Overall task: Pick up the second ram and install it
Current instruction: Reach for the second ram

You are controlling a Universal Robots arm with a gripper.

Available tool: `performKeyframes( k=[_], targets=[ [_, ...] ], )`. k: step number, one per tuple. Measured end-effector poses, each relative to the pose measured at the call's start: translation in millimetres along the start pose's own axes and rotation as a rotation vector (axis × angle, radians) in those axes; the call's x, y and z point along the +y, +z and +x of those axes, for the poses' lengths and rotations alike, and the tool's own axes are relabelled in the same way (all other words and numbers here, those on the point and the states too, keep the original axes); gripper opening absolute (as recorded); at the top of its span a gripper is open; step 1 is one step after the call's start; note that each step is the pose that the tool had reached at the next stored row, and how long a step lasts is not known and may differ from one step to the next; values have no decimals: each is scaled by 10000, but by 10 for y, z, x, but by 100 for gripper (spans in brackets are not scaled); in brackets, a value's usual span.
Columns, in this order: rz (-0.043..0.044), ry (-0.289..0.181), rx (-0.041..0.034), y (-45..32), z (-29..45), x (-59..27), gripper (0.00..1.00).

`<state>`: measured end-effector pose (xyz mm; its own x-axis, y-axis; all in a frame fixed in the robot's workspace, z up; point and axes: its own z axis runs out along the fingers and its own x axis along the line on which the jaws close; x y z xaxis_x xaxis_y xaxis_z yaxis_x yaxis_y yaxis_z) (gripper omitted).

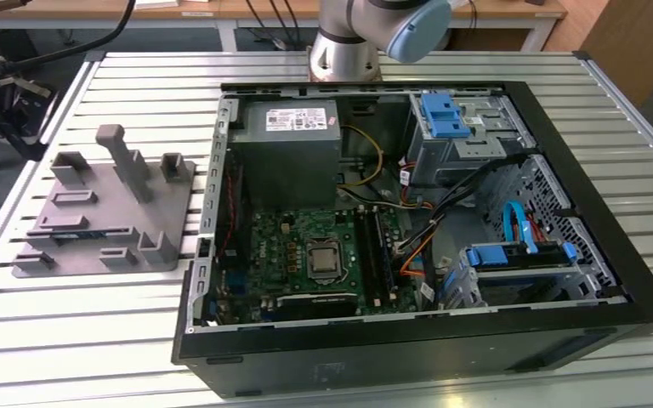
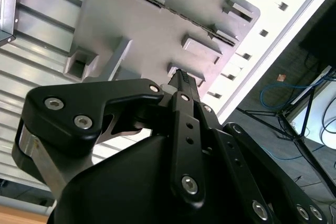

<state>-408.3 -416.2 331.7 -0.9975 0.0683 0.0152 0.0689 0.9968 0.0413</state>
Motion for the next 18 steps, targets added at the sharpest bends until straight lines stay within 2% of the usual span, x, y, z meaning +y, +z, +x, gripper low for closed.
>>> performKeyframes(
  k=[18],
  targets=[
    [-1, 0, -1, 116, 77, -48, 10]
  ],
)
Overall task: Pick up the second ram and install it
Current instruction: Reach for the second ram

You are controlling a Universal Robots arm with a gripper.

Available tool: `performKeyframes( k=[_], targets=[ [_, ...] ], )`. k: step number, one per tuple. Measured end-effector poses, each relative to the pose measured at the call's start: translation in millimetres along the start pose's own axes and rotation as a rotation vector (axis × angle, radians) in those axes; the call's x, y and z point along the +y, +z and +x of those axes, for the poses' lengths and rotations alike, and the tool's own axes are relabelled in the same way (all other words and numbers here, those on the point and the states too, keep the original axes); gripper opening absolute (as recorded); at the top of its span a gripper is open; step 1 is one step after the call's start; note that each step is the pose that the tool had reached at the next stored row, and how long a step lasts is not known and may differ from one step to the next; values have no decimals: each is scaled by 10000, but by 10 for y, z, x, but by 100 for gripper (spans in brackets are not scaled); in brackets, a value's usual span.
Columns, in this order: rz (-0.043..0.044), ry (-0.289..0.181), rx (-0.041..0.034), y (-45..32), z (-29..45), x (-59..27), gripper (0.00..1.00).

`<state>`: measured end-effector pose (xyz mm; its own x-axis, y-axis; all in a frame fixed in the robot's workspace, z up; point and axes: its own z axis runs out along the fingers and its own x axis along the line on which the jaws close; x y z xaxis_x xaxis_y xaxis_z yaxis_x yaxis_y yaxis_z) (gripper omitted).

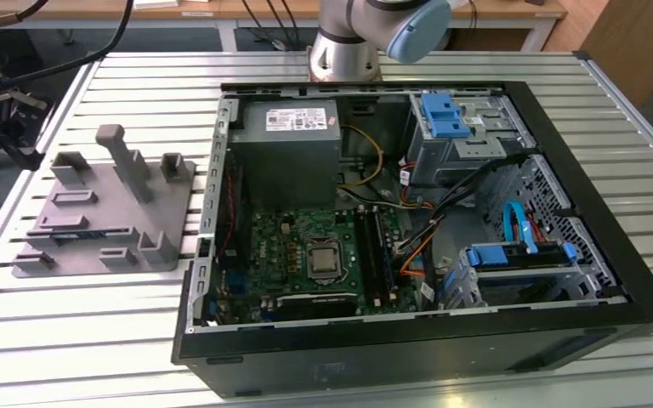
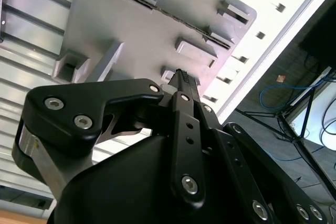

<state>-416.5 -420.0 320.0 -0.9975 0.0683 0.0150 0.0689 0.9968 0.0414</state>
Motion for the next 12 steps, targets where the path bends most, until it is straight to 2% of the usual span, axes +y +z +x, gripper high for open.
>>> performKeyframes(
  k=[12],
  targets=[
    [1, 0, 1, 75, 52, -30, 10]
  ],
)
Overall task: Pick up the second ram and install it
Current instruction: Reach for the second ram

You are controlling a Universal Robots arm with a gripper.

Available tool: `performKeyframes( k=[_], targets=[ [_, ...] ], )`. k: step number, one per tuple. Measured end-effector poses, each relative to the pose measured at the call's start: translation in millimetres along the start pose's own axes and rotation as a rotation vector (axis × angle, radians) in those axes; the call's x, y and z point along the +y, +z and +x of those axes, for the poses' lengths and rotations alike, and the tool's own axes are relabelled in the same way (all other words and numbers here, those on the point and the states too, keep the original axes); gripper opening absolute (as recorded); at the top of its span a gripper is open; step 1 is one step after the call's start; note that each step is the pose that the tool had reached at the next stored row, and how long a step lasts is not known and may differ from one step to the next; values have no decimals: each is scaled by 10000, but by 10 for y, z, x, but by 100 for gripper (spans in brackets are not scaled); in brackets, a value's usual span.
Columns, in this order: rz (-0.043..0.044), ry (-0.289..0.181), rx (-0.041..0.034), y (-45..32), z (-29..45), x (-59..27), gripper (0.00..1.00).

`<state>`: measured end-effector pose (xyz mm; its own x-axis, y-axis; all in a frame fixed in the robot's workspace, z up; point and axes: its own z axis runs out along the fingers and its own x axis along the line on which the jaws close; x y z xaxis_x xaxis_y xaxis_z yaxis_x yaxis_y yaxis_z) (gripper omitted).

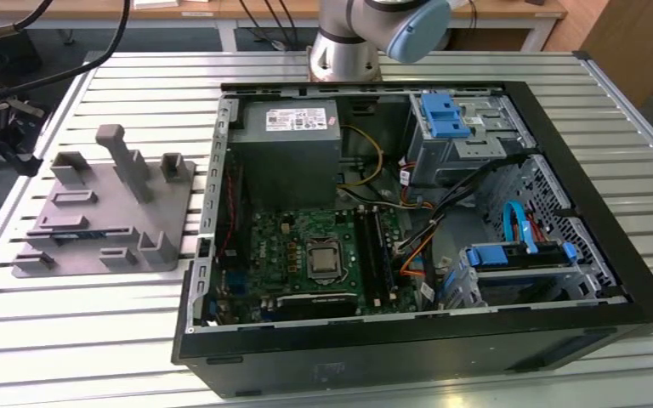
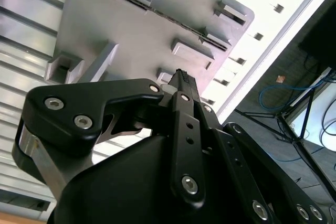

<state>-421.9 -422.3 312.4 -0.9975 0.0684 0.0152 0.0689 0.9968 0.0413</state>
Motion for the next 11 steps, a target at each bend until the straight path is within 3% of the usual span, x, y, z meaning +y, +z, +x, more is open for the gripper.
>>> performKeyframes(
  k=[11],
  targets=[
    [0, 0, 0, 80, 38, -26, 10]
  ],
)
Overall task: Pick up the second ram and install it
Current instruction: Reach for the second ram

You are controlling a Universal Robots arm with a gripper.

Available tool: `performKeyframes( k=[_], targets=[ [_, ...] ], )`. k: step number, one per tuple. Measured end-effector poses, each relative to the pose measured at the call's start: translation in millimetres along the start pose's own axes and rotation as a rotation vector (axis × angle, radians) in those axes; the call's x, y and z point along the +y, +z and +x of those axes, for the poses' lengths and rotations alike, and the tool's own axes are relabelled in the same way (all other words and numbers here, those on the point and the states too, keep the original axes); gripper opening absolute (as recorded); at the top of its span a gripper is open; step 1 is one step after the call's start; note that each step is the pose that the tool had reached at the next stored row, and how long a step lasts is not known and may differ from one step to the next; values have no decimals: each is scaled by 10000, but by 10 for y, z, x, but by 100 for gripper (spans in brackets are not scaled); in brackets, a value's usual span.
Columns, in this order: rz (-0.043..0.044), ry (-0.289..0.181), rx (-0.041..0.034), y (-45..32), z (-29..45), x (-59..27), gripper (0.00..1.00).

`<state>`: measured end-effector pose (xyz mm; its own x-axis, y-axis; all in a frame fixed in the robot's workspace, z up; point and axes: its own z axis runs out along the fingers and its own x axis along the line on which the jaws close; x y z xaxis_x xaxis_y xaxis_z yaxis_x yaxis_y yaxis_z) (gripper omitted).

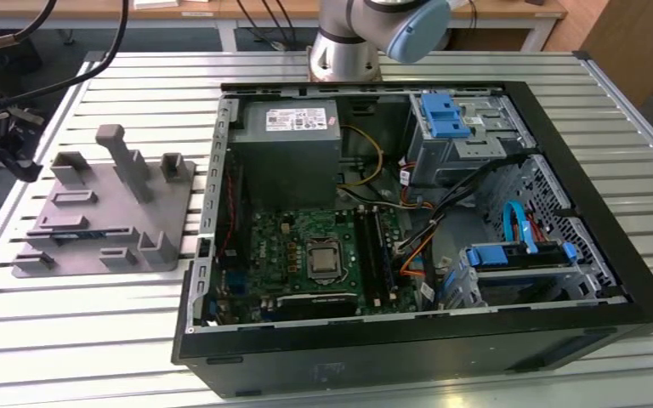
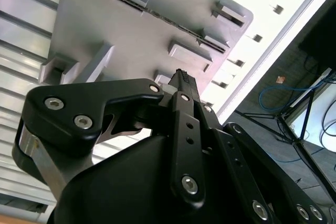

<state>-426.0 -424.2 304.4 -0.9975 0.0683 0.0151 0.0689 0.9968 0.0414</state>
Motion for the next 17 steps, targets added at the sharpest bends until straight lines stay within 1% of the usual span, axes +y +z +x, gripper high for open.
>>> performKeyframes(
  k=[17],
  targets=[
    [0, 1, 0, 107, 58, -41, 10]
  ],
)
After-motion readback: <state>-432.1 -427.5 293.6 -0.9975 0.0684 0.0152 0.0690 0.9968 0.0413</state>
